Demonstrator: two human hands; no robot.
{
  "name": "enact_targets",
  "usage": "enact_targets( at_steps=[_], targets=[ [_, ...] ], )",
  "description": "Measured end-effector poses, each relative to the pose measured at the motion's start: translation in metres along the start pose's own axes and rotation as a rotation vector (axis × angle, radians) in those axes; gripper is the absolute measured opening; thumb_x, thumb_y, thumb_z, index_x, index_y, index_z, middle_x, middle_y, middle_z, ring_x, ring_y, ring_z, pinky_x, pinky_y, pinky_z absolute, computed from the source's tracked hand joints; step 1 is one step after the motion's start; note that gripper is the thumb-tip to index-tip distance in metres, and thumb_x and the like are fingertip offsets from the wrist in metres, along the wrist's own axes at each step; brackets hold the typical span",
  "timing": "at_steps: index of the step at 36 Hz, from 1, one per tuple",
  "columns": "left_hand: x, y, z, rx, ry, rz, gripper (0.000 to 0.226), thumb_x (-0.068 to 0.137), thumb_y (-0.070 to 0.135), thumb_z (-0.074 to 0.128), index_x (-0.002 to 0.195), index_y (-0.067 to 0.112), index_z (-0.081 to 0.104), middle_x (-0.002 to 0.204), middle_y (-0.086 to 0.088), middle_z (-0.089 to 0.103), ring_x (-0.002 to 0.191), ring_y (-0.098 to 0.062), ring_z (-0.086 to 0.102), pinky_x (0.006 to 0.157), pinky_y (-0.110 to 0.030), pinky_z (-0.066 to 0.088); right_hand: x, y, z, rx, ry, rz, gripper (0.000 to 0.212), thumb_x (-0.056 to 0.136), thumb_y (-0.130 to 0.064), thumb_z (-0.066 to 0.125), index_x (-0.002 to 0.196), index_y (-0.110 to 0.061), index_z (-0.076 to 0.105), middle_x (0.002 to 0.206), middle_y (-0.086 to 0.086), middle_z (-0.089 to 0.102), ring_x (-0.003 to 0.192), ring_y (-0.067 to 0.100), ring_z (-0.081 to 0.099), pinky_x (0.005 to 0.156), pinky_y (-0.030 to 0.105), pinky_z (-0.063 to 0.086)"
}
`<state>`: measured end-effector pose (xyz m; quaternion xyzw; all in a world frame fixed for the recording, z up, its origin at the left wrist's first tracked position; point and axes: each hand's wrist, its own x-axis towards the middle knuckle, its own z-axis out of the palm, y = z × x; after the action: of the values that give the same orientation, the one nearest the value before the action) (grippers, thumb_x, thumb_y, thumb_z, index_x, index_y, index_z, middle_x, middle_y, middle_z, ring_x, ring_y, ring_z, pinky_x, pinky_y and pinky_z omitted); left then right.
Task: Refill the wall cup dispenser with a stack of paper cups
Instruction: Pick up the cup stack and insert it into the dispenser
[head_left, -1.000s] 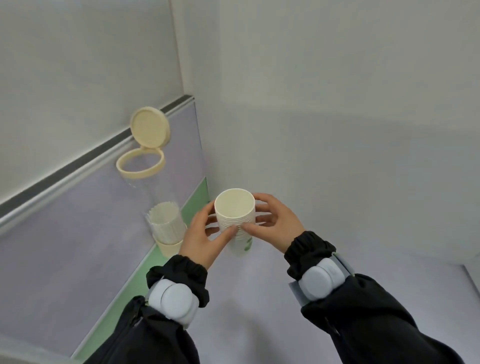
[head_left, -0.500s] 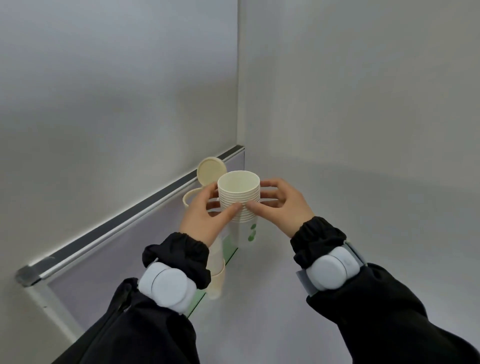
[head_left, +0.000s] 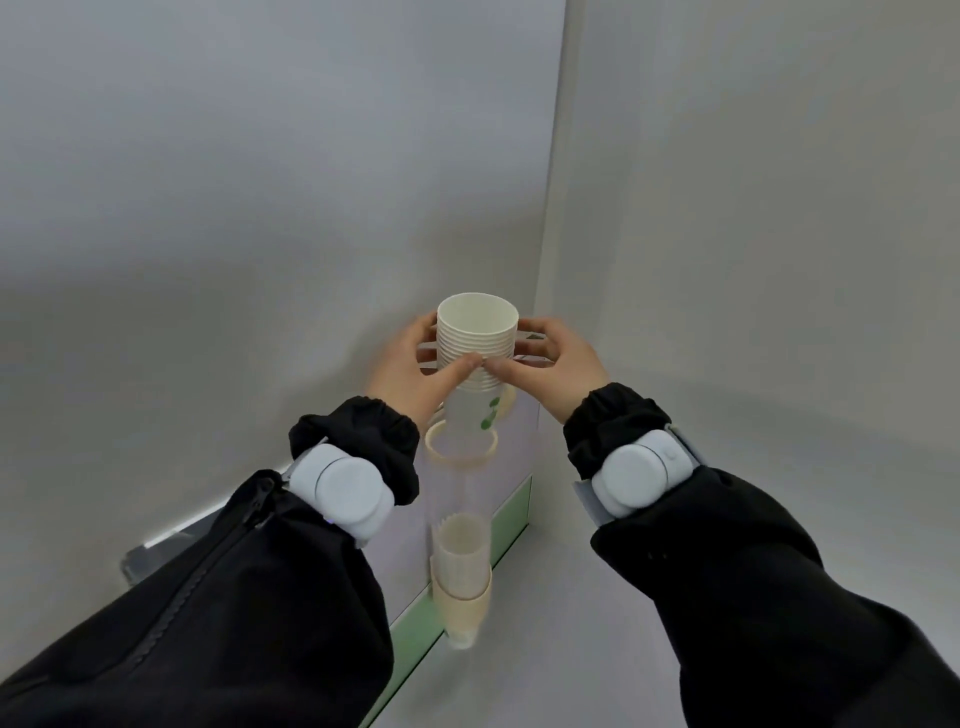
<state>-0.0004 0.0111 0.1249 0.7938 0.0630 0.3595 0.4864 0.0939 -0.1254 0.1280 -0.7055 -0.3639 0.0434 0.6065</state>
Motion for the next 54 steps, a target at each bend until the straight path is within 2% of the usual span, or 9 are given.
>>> enact_targets(
  at_steps=[5, 8, 10, 17, 27, 35, 44, 50, 54],
  targets=[
    [0.002, -0.021, 0.001, -0.018, -0.015, -0.04, 0.052, 0.078, 0.024, 0.066, 0.124, 0.023, 0.044, 0.097, 0.021, 0.05, 0.085, 0.005, 0.05, 0.058, 0.001, 0.039, 0.007, 0.017, 0.01, 0.006, -0.005, 0.038, 0.049, 0.064, -0.032, 0.078, 0.106, -0.033, 0.053, 0.103, -0.003, 0.064, 0.092, 0.009, 0.063, 0.078, 0.026, 0.05],
    [0.001, -0.033, 0.003, -0.009, -0.032, -0.075, 0.053, 0.079, 0.023, 0.065, 0.126, 0.023, 0.043, 0.11, 0.01, 0.05, 0.087, 0.002, 0.051, 0.06, -0.002, 0.04, 0.008, 0.028, 0.015, 0.005, -0.025, 0.056, 0.05, 0.066, -0.028, 0.078, 0.11, -0.028, 0.053, 0.102, -0.002, 0.063, 0.089, 0.006, 0.062, 0.069, 0.017, 0.046],
    [-0.001, -0.04, 0.005, 0.012, -0.039, -0.081, 0.054, 0.079, 0.023, 0.065, 0.127, 0.022, 0.042, 0.118, 0.004, 0.049, 0.089, 0.0, 0.05, 0.062, -0.002, 0.04, 0.007, 0.037, 0.018, 0.014, -0.029, 0.068, 0.046, 0.067, -0.026, 0.078, 0.106, -0.031, 0.052, 0.1, -0.005, 0.062, 0.088, 0.007, 0.062, 0.07, 0.019, 0.047],
    [-0.007, -0.061, 0.014, 0.078, -0.092, -0.136, 0.054, 0.078, 0.019, 0.066, 0.127, 0.016, 0.045, 0.126, -0.01, 0.054, 0.108, -0.02, 0.056, 0.093, -0.034, 0.046, 0.001, 0.067, 0.024, 0.042, -0.039, 0.099, 0.044, 0.067, -0.023, 0.077, 0.1, -0.037, 0.052, 0.093, -0.014, 0.061, 0.089, 0.01, 0.063, 0.076, 0.026, 0.049],
    [-0.015, -0.078, 0.018, 0.175, -0.059, -0.191, 0.053, 0.076, 0.022, 0.067, 0.125, 0.02, 0.047, 0.123, -0.004, 0.058, 0.106, -0.015, 0.055, 0.087, -0.026, 0.041, -0.003, 0.087, 0.034, -0.015, -0.046, 0.138, 0.053, 0.067, -0.027, 0.076, 0.114, -0.027, 0.052, 0.108, 0.0, 0.064, 0.098, 0.018, 0.062, 0.09, 0.042, 0.05],
    [-0.021, -0.084, 0.017, 0.247, -0.027, -0.187, 0.054, 0.073, 0.028, 0.069, 0.123, 0.023, 0.047, 0.118, 0.0, 0.061, 0.094, -0.008, 0.055, 0.081, -0.022, 0.038, -0.005, 0.091, 0.037, -0.12, -0.044, 0.113, 0.053, 0.069, -0.033, 0.073, 0.117, -0.028, 0.052, 0.11, -0.003, 0.065, 0.103, 0.016, 0.056, 0.089, 0.035, 0.044],
    [-0.027, -0.095, 0.024, 0.363, -0.066, -0.201, 0.056, 0.073, 0.033, 0.069, 0.122, 0.019, 0.046, 0.121, -0.003, 0.061, 0.109, -0.018, 0.056, 0.086, -0.025, 0.038, -0.009, 0.102, 0.037, -0.212, -0.06, 0.121, 0.055, 0.071, -0.035, 0.071, 0.121, -0.024, 0.051, 0.115, -0.001, 0.062, 0.099, 0.015, 0.054, 0.083, 0.03, 0.042],
    [-0.034, -0.099, 0.023, 0.31, -0.086, -0.183, 0.053, 0.073, 0.037, 0.068, 0.12, 0.025, 0.046, 0.11, 0.013, 0.056, 0.106, -0.009, 0.052, 0.079, -0.015, 0.035, -0.014, 0.103, 0.037, -0.228, -0.086, 0.09, 0.06, 0.072, -0.036, 0.071, 0.126, -0.024, 0.047, 0.12, -0.004, 0.057, 0.1, 0.011, 0.052, 0.086, 0.031, 0.044],
    [-0.043, -0.102, 0.024, 0.258, -0.085, -0.234, 0.059, 0.071, 0.04, 0.069, 0.121, 0.025, 0.043, 0.105, 0.02, 0.047, 0.1, -0.001, 0.045, 0.081, -0.021, 0.034, -0.018, 0.105, 0.034, -0.185, -0.081, 0.106, 0.069, 0.071, -0.034, 0.072, 0.131, -0.022, 0.041, 0.118, -0.01, 0.049, 0.099, 0.007, 0.051, 0.085, 0.028, 0.043]
  ],
)
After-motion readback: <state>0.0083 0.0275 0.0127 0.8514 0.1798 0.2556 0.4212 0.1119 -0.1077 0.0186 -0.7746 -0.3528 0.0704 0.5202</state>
